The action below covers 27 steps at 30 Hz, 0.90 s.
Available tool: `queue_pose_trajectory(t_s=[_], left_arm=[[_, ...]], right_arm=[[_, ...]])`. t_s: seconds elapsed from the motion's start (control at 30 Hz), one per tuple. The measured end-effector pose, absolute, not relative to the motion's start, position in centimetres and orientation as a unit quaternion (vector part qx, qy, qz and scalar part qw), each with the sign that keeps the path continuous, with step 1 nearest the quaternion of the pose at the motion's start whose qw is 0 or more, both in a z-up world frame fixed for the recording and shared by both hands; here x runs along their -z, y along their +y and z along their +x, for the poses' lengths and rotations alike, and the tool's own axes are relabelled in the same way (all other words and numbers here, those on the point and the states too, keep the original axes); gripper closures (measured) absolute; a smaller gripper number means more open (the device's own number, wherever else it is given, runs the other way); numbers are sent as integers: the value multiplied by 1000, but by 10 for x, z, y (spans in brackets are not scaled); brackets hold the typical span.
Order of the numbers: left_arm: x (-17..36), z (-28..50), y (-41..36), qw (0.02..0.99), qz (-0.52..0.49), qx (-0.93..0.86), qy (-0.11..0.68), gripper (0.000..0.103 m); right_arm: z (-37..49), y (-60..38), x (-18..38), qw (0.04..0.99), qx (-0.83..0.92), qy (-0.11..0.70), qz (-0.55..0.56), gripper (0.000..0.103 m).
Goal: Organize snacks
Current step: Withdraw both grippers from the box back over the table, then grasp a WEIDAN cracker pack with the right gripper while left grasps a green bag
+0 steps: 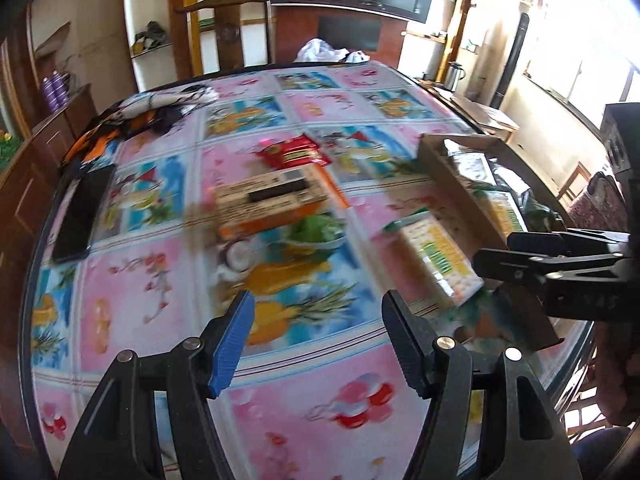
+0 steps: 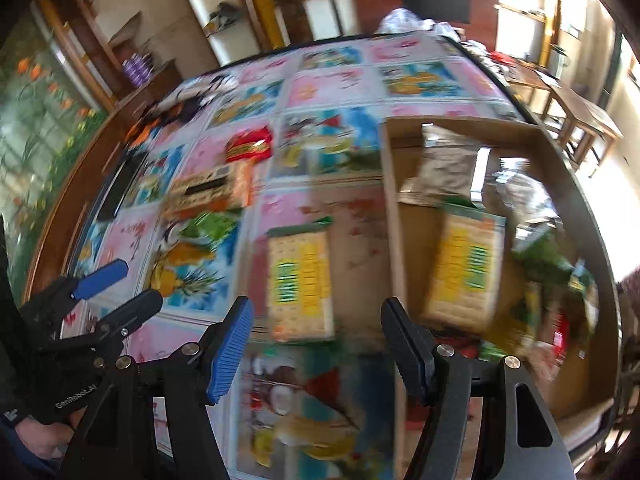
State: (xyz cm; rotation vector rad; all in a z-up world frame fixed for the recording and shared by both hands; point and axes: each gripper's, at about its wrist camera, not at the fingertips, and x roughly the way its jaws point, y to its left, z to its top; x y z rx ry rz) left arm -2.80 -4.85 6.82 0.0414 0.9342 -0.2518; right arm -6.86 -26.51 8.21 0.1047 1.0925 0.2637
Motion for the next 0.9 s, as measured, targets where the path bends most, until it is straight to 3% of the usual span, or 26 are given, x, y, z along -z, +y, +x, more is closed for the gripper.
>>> queue_pose_trajectory(t_s=[0.53, 0.67, 0.9], left_arm=[[-71, -8, -15, 882, 25, 101, 460, 37], [-71, 12, -33, 876, 32, 124, 465, 33], [-52, 54, -64, 858, 41, 141, 491, 33]], right_arm=[[-22, -220, -31, 816, -108, 568, -5, 33], [-27, -221, -31, 819, -107, 563, -19, 53], [-52, -226, -32, 813, -122, 570, -15, 53]])
